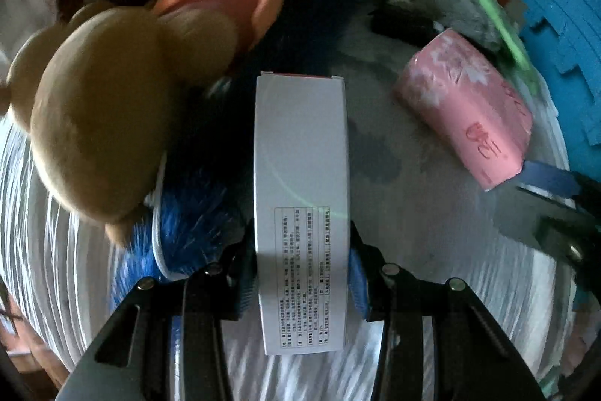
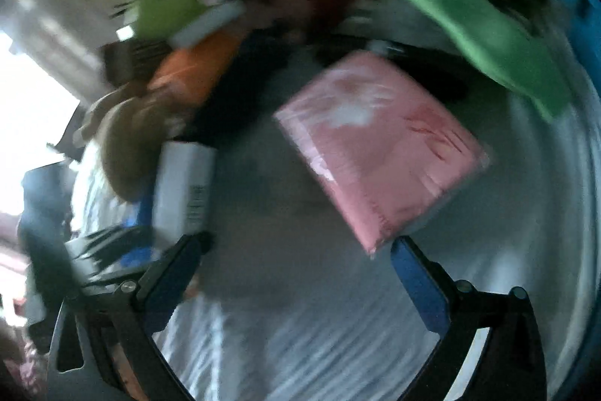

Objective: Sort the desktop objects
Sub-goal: 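Grasp the white medicine box with the left tool while the right tool grasps the pink tissue pack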

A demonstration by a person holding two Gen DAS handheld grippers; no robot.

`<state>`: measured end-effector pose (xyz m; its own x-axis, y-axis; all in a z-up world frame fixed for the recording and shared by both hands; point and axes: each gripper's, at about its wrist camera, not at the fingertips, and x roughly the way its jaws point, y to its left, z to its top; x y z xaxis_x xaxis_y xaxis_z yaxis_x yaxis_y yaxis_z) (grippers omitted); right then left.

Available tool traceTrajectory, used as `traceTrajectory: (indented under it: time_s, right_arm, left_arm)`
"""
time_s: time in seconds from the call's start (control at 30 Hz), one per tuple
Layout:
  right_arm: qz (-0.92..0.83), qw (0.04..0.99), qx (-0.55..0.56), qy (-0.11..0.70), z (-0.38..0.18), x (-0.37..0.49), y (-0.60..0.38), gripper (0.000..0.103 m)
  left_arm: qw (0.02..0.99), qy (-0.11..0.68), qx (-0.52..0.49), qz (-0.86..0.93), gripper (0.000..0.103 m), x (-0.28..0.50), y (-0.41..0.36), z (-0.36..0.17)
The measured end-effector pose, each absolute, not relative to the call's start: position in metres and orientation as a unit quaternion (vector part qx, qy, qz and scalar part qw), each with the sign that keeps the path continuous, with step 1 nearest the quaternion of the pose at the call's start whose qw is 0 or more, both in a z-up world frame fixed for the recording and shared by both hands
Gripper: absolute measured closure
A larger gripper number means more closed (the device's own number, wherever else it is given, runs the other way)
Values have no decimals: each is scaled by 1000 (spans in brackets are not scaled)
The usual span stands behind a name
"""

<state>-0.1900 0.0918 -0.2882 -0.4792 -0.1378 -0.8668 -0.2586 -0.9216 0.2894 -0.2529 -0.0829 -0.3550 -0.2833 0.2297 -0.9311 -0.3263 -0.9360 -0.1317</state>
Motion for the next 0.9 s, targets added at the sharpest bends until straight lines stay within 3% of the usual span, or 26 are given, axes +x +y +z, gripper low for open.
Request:
traceTrajectory:
  time_s: [0.2, 0.73, 0.9]
  right_arm:
    - [859, 129, -491, 69, -270, -187, 94, 0]
    - [830, 135, -536, 66, -322, -245, 144, 0]
    - [831, 154, -530, 70, -317, -244, 143, 5]
  left_arm:
    - [192, 27, -550, 813, 62, -256, -62, -347]
    - [208, 53, -550, 807, 62, -293, -6, -352]
    - [212, 51, -543, 811, 63, -295, -10, -343]
